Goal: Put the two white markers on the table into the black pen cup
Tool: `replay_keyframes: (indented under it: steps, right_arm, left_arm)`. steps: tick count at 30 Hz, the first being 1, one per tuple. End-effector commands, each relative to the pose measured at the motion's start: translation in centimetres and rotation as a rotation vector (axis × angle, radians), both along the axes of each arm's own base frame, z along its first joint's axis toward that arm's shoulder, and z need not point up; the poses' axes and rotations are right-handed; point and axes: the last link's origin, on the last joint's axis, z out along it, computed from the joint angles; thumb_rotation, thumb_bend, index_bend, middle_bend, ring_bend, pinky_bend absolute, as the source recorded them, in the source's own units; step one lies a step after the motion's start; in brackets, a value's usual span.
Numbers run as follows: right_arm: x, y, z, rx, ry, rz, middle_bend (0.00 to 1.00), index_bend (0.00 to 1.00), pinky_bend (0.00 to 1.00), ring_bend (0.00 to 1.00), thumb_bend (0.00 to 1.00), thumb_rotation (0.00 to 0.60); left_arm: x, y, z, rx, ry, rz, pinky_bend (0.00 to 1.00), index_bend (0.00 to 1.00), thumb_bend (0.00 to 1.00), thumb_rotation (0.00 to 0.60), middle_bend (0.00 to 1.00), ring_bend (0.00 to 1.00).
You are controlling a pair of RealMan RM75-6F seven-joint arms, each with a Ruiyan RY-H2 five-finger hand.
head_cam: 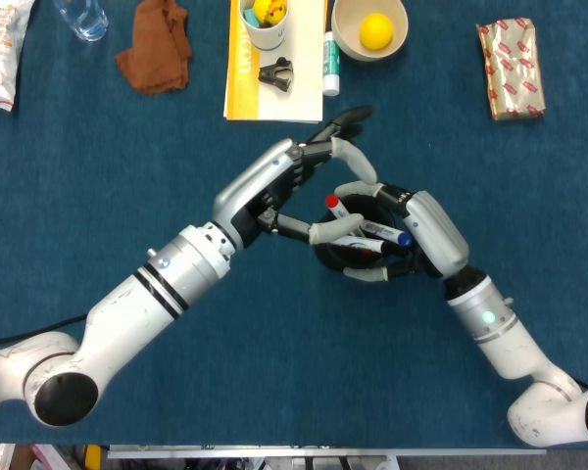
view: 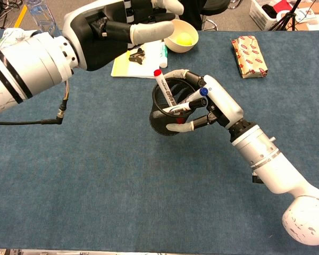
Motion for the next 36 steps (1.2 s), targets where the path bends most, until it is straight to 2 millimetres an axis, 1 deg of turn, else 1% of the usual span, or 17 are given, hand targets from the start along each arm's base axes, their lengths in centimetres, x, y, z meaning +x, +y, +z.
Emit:
replay_keyframes:
  steps: [1,7,11,17,25,29,31,32,35,36]
  right_arm:
    - [-0.5,0.0,0.0,0.003,0.014,-0.009,0.53,0.45,0.42,0.43,0.00,0.600]
    - [-1.6,0.0,-0.3,0.012,0.040,-0.036,0.53,0.45,0.42,0.43,0.00,0.600]
    - [-2.2,0.1,-0.7,0.020,0.062,-0.047,0.53,0.45,0.42,0.43,0.00,0.600]
    - [-3.3,0.2,-1.3,0.018,0.111,-0.057,0.53,0.45,0.42,0.43,0.00,0.600]
    - [-4.3,0.3,-2.5,0.023,0.148,-0.070,0.53,0.45,0.42,0.43,0.00,0.600]
    - [-4.7,0.4,-2.7,0.028,0.166,-0.065,0.48,0.45,0.42,0.39,0.00,0.600]
    - [-4.9,0.5,-2.8,0.040,0.176,-0.057,0.43,0.41,0.40,0.34,0.00,0.600]
    - [-5.0,0.6,-2.8,0.052,0.181,-0.053,0.38,0.35,0.37,0.30,0.00,0.600]
    - [-5.3,0.7,-2.7,0.081,0.201,-0.036,0.21,0.11,0.26,0.16,0.00,0.600]
    - [-5.3,0.7,-2.6,0.083,0.203,-0.031,0.17,0.05,0.24,0.12,0.00,0.600]
  left_arm:
    - [-0.8,-0.1,0.2,0.008,0.042,0.013,0.00,0.42,0.27,0.600,0.00,0.00]
    - [-2.1,0.1,1.2,0.070,0.163,0.015,0.00,0.42,0.27,0.600,0.00,0.00]
    - [-2.6,0.1,1.7,0.081,0.207,0.035,0.00,0.42,0.27,0.600,0.00,0.00]
    - [-3.3,0.1,1.7,0.086,0.224,0.059,0.00,0.42,0.27,0.600,0.00,0.00]
    - [-3.4,0.1,1.6,0.086,0.226,0.063,0.00,0.42,0.27,0.600,0.00,0.00]
    - [-3.5,0.1,1.5,0.083,0.230,0.063,0.00,0.42,0.27,0.600,0.00,0.00]
    - [-3.5,0.1,1.5,0.083,0.229,0.064,0.00,0.42,0.27,0.600,0.00,0.00]
    - [-3.5,0.1,1.5,0.083,0.228,0.064,0.00,0.42,0.27,0.600,0.00,0.00]
    - [-3.6,0.1,1.4,0.083,0.229,0.064,0.00,0.42,0.27,0.600,0.00,0.00]
    - [-3.6,0.0,1.4,0.082,0.229,0.064,0.00,0.42,0.27,0.600,0.00,0.00]
